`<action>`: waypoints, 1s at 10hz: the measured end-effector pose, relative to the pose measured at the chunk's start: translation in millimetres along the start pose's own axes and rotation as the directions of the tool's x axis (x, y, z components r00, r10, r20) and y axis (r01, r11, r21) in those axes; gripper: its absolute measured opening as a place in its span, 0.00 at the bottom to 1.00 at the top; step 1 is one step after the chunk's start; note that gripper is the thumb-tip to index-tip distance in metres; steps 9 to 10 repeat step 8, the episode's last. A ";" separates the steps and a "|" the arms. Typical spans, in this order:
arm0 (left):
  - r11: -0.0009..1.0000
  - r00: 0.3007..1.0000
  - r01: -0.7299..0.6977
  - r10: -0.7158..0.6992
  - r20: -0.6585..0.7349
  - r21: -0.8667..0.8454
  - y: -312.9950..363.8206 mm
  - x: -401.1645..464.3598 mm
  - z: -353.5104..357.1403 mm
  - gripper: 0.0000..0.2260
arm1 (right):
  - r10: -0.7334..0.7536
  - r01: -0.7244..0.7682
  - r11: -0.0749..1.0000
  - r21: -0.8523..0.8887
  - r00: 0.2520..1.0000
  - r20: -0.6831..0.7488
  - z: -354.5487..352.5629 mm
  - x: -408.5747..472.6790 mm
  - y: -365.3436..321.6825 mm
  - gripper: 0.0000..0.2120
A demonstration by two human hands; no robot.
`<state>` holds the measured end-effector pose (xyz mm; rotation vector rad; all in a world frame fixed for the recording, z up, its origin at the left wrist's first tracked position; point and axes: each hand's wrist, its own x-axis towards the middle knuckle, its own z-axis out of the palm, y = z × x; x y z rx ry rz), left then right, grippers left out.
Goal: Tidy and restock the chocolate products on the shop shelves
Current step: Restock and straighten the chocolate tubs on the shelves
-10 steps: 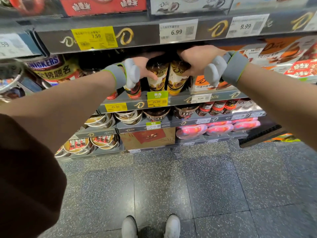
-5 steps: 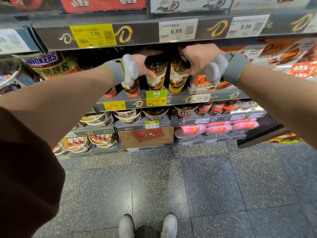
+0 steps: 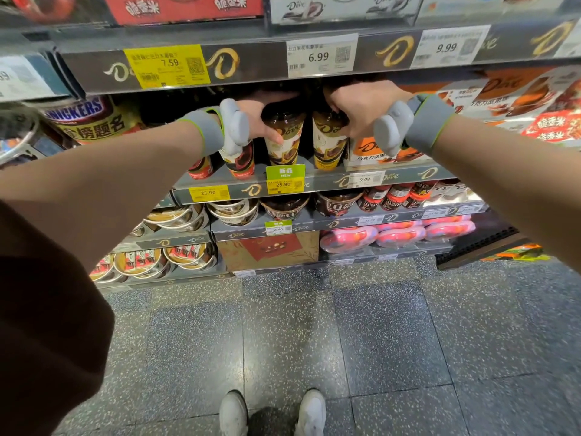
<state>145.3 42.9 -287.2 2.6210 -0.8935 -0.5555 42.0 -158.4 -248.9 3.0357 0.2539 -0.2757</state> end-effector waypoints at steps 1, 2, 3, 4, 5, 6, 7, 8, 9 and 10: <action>0.990 0.989 -0.132 0.135 -0.064 0.057 2.7 -7.8 0.7 0.39 | 0.019 -0.020 1.000 0.014 0.998 0.053 -4.0 1.5 2.0 0.08; 0.981 0.985 -0.135 0.148 -0.084 0.140 1.4 -12.0 1.6 0.41 | 0.026 -0.028 0.999 0.035 0.997 0.066 -3.1 3.0 1.8 0.11; 0.988 0.992 -0.110 0.115 -0.043 0.111 -4.0 -16.5 -1.7 0.41 | 0.037 -0.038 0.999 0.029 0.999 0.040 0.3 1.8 3.1 0.13; 0.984 0.988 -0.107 0.122 -0.098 0.143 -4.2 -25.9 -2.6 0.41 | 0.025 -0.025 1.000 0.008 0.999 0.044 0.7 -0.4 4.6 0.16; 0.973 0.981 -0.093 0.126 -0.147 0.211 -2.4 -37.3 -2.9 0.38 | 0.068 -0.067 0.997 -0.041 0.997 0.020 -3.3 -9.0 -3.7 0.14; 0.964 0.977 -0.019 0.074 -0.200 0.266 -7.9 -54.9 -1.3 0.33 | 0.099 -0.109 0.989 -0.101 0.990 -0.102 -5.3 -23.7 -21.9 0.14; 0.958 0.957 -0.017 0.099 -0.272 0.287 -12.4 -80.7 3.0 0.29 | 0.105 -0.126 0.990 -0.065 0.960 -0.259 8.9 -37.7 -33.4 0.20; 0.960 0.913 -0.099 0.192 -0.360 0.260 -19.5 -101.2 10.4 0.28 | 0.081 -0.092 0.996 -0.008 0.916 -0.392 30.9 -48.4 -43.3 0.23; 0.960 0.913 -0.099 0.192 -0.360 0.260 -19.5 -101.2 10.4 0.28 | 0.081 -0.092 0.996 -0.008 0.916 -0.392 30.9 -48.4 -43.3 0.23; 0.960 0.913 -0.099 0.192 -0.360 0.260 -19.5 -101.2 10.4 0.28 | 0.081 -0.092 0.996 -0.008 0.916 -0.392 30.9 -48.4 -43.3 0.23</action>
